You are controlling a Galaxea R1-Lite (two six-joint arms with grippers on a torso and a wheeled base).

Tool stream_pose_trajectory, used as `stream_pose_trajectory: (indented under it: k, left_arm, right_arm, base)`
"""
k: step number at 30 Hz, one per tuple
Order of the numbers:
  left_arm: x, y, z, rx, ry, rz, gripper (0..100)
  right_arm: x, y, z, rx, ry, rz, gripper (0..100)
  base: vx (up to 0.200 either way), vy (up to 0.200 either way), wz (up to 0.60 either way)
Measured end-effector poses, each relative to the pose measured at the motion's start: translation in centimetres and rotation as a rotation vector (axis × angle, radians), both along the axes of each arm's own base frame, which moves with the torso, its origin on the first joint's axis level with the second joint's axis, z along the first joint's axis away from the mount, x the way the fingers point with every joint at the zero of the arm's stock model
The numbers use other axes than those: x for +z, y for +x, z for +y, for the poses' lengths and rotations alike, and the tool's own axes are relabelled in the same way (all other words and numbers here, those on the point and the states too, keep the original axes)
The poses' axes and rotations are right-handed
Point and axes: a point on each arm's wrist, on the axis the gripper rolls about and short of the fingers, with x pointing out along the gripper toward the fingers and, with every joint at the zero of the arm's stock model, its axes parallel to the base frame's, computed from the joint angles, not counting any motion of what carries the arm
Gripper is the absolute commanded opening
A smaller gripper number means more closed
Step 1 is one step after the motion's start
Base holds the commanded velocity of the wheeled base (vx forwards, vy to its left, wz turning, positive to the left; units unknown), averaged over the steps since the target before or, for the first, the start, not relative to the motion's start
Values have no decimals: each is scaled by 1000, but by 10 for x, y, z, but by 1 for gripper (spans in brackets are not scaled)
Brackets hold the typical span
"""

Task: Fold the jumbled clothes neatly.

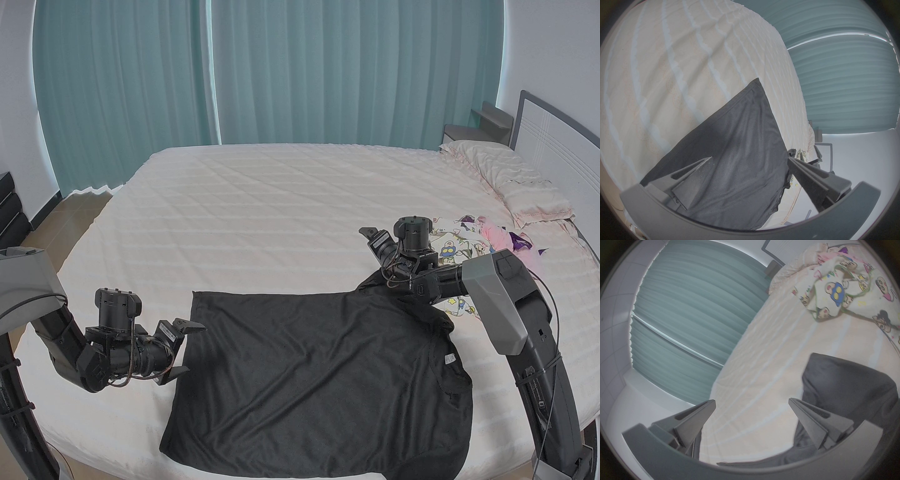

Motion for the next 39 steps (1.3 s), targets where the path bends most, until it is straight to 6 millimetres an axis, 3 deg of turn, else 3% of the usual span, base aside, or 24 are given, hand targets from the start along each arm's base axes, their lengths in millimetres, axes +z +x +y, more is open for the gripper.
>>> stream_pose_trajectory:
  k: [5, 10, 14, 21, 28, 39]
  left_arm:
    - [0, 0, 0, 2, 0, 0, 100]
    - [0, 0, 0, 2, 0, 1, 100]
    - [0, 0, 0, 2, 0, 0, 100]
    - [0, 0, 0, -1, 1, 1, 100]
    - [0, -1, -1, -6, 3, 0, 100]
    - [0, -1, -2, -8, 4, 0, 100]
  right_arm:
    - [22, 1, -3, -5, 27, -69, 100]
    - [22, 0, -13, -15, -28, -23, 100]
    - [10, -3, -31, -13, -152, 28, 100]
    - [-8, -3, -79, -51, -289, 100, 100]
    - [-31, -4, -93, -47, -337, 144, 100]
    - [-54, -4, -96, -23, -388, 154, 100]
  base:
    - [0, 0, 0]
    - [0, 0, 0]
    - [0, 0, 0]
    - [0, 0, 0]
    - [0, 0, 0]
    - [0, 0, 0]
